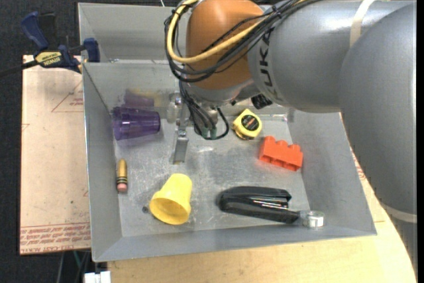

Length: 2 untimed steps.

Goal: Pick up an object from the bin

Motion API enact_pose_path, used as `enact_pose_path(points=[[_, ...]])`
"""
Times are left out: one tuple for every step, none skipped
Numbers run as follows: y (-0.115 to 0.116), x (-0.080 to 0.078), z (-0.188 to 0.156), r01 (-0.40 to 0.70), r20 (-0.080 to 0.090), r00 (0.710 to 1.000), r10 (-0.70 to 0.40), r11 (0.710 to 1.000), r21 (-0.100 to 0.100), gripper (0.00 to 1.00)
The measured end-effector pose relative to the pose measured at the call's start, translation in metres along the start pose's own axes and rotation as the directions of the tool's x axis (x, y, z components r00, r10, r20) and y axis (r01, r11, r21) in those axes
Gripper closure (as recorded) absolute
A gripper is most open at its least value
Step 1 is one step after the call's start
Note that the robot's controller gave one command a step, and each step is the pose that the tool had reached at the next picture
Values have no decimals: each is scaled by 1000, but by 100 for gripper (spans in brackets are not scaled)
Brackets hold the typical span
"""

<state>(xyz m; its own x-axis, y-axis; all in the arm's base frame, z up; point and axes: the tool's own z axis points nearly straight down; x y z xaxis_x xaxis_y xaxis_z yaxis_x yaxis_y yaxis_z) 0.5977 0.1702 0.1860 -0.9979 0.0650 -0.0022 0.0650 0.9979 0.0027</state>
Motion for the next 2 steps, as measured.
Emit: enact_pose_path(points=[[20, -2, 11, -17, -5, 1000, 17, 1000, 3, 0], [34, -7, 5, 28, 1, 1000, -28, 1000, -2, 0]])
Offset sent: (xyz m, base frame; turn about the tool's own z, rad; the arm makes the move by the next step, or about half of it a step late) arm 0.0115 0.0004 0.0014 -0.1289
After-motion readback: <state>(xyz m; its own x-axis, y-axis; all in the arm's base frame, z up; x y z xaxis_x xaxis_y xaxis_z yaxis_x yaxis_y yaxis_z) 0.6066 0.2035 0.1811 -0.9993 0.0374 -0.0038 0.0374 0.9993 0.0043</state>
